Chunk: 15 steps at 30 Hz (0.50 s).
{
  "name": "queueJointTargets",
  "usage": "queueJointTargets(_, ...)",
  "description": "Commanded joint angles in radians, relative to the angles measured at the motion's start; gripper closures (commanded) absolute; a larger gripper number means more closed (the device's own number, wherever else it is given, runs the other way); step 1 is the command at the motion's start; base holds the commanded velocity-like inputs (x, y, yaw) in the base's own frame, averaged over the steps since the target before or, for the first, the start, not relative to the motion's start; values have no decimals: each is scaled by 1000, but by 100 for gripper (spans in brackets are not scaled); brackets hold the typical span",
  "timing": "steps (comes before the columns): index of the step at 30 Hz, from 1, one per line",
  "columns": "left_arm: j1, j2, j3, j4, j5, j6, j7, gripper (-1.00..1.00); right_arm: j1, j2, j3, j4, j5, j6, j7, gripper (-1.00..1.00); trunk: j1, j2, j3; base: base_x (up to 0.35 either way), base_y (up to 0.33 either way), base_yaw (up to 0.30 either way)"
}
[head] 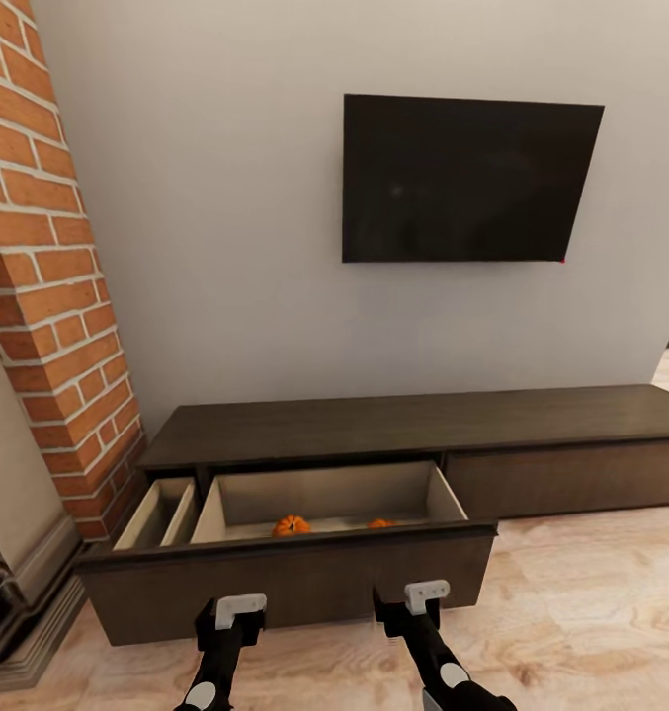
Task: Place each of the two pumpkins and all three candles from the living room inside a cabinet in the living room (use any cabinet), then make sure every cabinet is closed, and position the cauldron so it is next to a table in the living room.
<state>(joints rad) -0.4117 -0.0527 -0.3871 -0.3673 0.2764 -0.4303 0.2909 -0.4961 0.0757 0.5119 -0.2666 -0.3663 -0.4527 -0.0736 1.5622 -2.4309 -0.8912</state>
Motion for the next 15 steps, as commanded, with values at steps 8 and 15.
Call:
queueJointTargets(8, -1, 1, -9, 1, 7, -4, 7, -100, -1, 1, 8, 1, -3, -3, -8, -100, 0, 0, -1, 136, 0, 0)
queueJointTargets(15, -1, 0, -7, -1, 7, -4, 8, -100, -1, 0, 4, 1, -3, -3, -8, -100, 0, 0, -1, 18, 0, 0)
